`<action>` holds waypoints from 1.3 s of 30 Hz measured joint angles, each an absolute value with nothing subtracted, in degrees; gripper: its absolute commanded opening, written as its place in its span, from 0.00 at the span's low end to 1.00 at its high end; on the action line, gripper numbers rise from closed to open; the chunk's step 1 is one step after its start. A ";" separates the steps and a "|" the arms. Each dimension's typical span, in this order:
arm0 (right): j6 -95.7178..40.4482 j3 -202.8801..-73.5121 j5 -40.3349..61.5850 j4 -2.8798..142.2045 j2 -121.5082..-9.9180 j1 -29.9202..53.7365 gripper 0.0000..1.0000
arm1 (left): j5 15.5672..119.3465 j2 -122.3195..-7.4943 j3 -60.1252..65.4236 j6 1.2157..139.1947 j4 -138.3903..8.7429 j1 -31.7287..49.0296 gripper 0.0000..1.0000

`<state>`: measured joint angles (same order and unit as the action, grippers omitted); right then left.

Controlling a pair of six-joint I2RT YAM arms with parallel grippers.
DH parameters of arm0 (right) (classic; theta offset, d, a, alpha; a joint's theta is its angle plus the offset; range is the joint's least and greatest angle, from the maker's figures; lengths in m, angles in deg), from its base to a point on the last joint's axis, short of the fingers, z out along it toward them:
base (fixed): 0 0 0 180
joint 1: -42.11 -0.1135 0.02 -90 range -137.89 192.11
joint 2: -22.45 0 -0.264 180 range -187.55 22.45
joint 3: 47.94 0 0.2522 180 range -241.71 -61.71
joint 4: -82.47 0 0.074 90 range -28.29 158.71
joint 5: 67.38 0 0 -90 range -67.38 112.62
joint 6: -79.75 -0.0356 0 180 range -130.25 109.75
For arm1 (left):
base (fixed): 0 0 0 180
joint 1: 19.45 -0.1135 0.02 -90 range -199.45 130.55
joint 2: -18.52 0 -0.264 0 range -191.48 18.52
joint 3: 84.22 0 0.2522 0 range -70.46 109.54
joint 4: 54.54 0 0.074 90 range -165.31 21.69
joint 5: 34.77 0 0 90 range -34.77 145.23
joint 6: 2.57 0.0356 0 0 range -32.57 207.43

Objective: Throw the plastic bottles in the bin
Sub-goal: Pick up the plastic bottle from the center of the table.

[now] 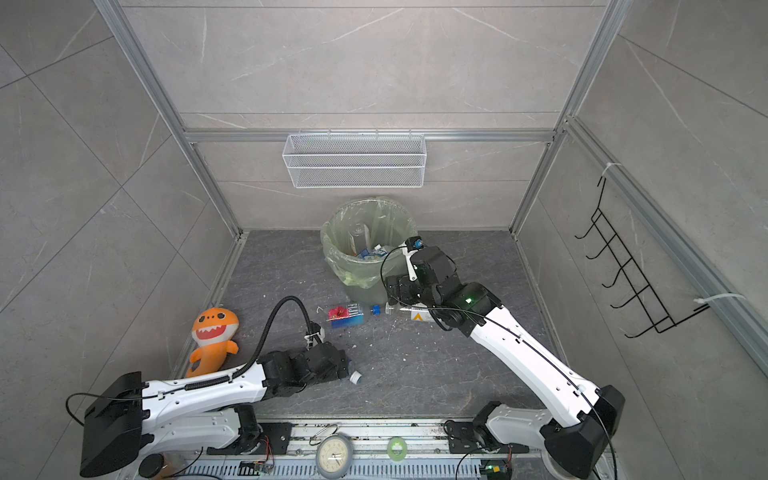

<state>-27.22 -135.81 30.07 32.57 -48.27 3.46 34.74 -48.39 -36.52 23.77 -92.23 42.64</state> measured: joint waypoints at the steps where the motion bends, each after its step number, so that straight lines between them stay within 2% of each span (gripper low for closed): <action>1: -27.22 -135.53 30.07 32.57 -48.07 3.46 0.99 | 34.85 -49.18 -36.35 24.82 -91.55 42.16 0.96; 7: -27.64 -134.00 30.09 32.55 -47.41 3.46 0.99 | 35.87 -54.95 -34.34 29.56 -89.52 40.67 0.96; 14: -28.69 -132.82 30.11 32.40 -46.26 3.46 0.99 | 36.46 -61.77 -30.93 35.18 -88.03 40.60 0.85; 23: -29.98 -129.10 30.26 32.16 -44.51 3.46 0.99 | 35.50 -63.39 -30.10 40.31 -87.59 40.60 0.88; 32: -30.50 -127.96 30.24 32.16 -44.44 3.46 0.99 | 34.08 -65.99 -28.79 41.86 -87.20 40.60 0.69; 39: -31.31 -126.19 30.26 32.11 -43.35 3.46 0.99 | 33.78 -65.64 -28.81 41.86 -87.14 40.63 0.62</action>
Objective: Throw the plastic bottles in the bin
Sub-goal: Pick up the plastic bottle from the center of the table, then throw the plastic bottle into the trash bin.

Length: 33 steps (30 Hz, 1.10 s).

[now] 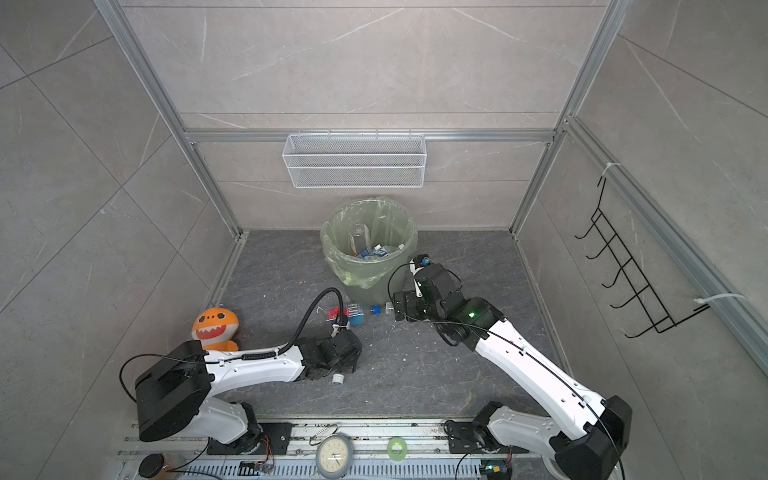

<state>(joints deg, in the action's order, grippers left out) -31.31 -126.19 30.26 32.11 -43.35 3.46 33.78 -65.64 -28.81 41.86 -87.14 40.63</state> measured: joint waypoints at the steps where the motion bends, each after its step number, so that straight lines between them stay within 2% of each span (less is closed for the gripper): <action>1: -31.31 -125.91 30.26 32.11 -43.04 3.46 0.99 | 33.78 -65.35 -28.92 41.89 -87.11 40.63 0.62; 15: -33.04 -120.69 30.72 32.16 -38.65 3.46 0.99 | 32.46 -47.30 -38.51 44.84 -88.29 41.70 0.58; 33: -34.28 -117.30 30.68 32.61 -36.88 3.46 1.00 | 27.63 -22.36 -40.26 55.48 -90.06 40.25 0.64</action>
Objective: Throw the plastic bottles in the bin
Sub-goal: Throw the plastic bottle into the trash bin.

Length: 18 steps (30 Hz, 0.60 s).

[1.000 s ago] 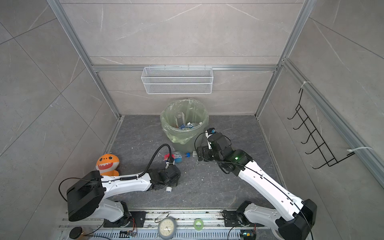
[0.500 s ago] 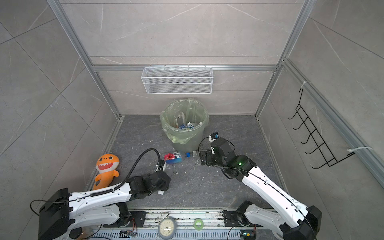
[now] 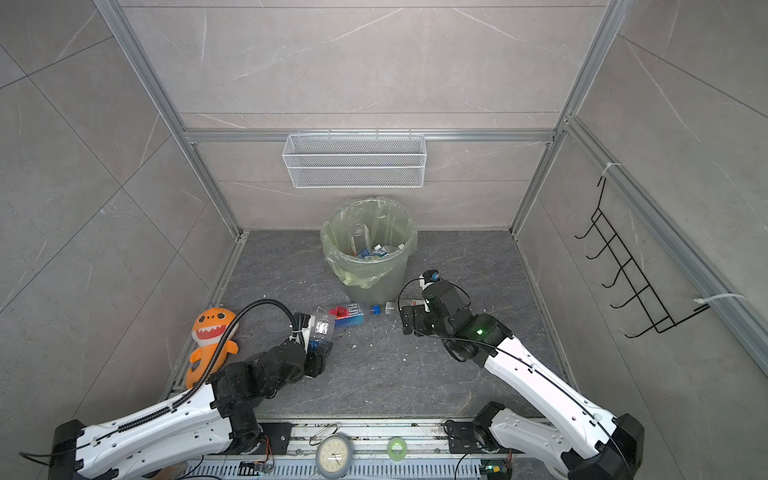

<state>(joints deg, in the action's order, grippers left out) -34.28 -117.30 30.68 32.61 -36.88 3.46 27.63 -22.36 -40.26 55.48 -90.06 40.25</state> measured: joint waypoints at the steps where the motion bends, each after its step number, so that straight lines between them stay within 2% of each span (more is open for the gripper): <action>1: -34.28 -117.30 30.68 32.61 -36.90 3.46 1.00 | 27.66 -21.05 -40.26 56.20 -90.00 39.99 0.64; 6: -34.26 -117.30 30.46 32.64 -36.99 3.46 1.00 | 27.70 -15.65 -39.25 60.18 -90.02 39.40 0.64; 11: -34.26 -117.36 30.04 33.07 -37.23 3.46 1.00 | 27.66 -16.63 -30.80 65.54 -90.13 39.25 0.65; 15: -34.26 -118.06 29.61 33.47 -37.95 3.46 1.00 | 28.97 -24.31 -17.31 71.63 -88.49 37.17 0.65; 18: -34.28 -118.92 29.17 33.75 -38.54 3.46 1.00 | 34.76 -35.02 -3.54 74.72 -87.64 31.55 0.65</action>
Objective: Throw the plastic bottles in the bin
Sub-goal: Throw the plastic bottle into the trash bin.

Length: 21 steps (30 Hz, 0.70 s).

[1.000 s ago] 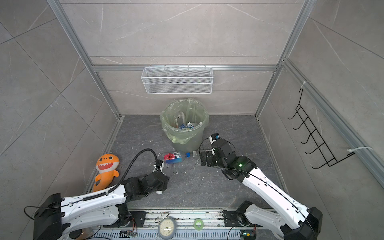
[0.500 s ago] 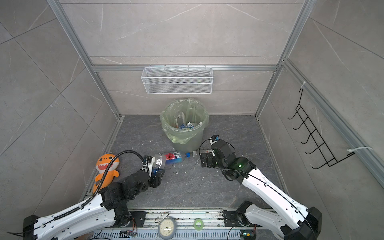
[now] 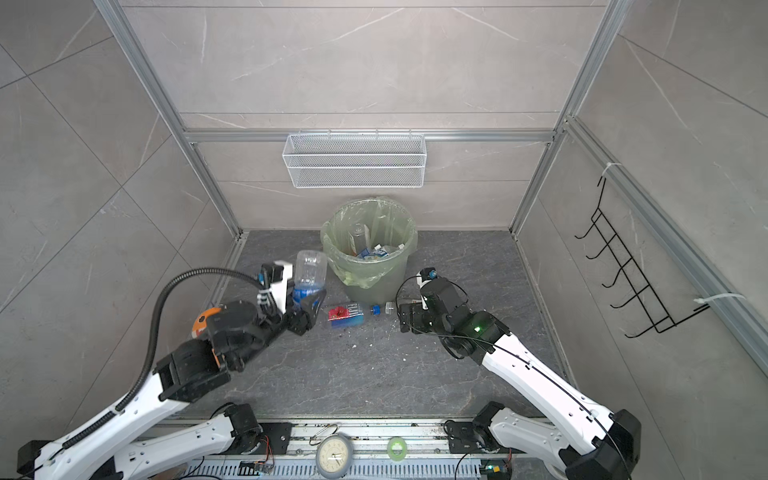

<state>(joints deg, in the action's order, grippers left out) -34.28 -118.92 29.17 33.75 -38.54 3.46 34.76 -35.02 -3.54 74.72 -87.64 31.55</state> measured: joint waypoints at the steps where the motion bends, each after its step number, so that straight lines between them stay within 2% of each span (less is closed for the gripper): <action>1: -34.28 -119.18 29.15 33.84 -38.56 3.46 1.00 | 37.25 -39.67 2.03 75.37 -87.09 29.08 0.65; 5: -34.35 -120.47 28.95 33.84 -38.56 3.46 0.99 | 46.30 -57.59 20.68 76.62 -84.75 21.26 0.68; 7: -34.72 -120.88 29.00 33.84 -38.45 3.46 1.00 | 50.30 -66.67 29.14 76.92 -84.67 18.59 0.79; 9: -34.94 -120.97 29.00 33.73 -38.06 3.46 1.00 | 53.88 -74.56 36.59 76.79 -86.26 16.54 0.99; 11: -35.13 -120.97 29.02 33.36 -37.36 3.46 1.00 | 55.22 -80.50 41.66 76.60 -87.92 15.34 1.00; 15: -35.64 -120.97 29.28 32.55 -35.20 3.46 1.00 | 55.41 -81.86 38.86 76.46 -89.23 14.09 1.00; 21: -35.75 -120.93 30.09 32.11 -33.45 3.46 1.00 | 56.77 -73.44 30.58 76.31 -87.97 14.18 1.00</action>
